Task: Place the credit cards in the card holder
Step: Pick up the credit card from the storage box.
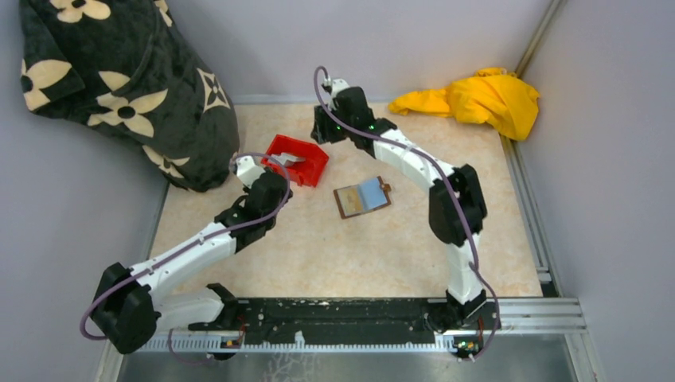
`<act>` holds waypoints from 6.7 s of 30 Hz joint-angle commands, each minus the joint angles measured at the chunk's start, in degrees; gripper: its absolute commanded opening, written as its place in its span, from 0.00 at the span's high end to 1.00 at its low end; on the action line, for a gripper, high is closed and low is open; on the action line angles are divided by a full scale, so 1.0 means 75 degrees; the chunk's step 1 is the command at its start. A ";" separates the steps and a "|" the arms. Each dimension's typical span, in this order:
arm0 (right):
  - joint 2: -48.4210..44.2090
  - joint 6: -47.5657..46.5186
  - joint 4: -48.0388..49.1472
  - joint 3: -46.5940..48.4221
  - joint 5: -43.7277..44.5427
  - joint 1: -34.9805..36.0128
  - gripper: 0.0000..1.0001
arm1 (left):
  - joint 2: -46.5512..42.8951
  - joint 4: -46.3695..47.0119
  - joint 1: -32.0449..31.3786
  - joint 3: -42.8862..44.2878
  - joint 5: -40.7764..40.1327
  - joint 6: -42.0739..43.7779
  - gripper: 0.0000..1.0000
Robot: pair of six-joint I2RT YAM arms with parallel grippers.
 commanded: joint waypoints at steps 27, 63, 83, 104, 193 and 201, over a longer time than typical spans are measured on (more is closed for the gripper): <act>0.4361 -0.1833 -0.1733 0.5679 -0.1911 0.0650 0.43 | 0.1873 0.1287 0.2753 -0.0483 0.2064 -0.1872 0.59; 0.4195 -0.1438 -0.0839 0.4063 -0.2570 0.0568 0.48 | 0.4082 0.1970 0.3529 0.0807 0.2987 -0.1677 0.59; 0.3299 -0.1172 -0.0270 0.2852 -0.2303 0.0572 0.54 | 0.4652 0.1909 0.3636 0.1550 0.3570 -0.0981 0.59; 0.3316 -0.0975 -0.0358 0.3411 -0.1858 0.0570 0.40 | 0.4465 0.1929 0.3636 0.1375 0.3850 -0.0879 0.59; 0.1338 -0.2689 0.0588 0.0412 -0.0227 0.0674 0.47 | 0.4506 0.2003 0.3636 0.1242 0.4125 -0.0837 0.60; 0.1494 -0.2835 0.0574 0.0429 -0.0195 0.0674 0.51 | 0.4506 0.1988 0.3641 0.1261 0.4125 -0.0850 0.60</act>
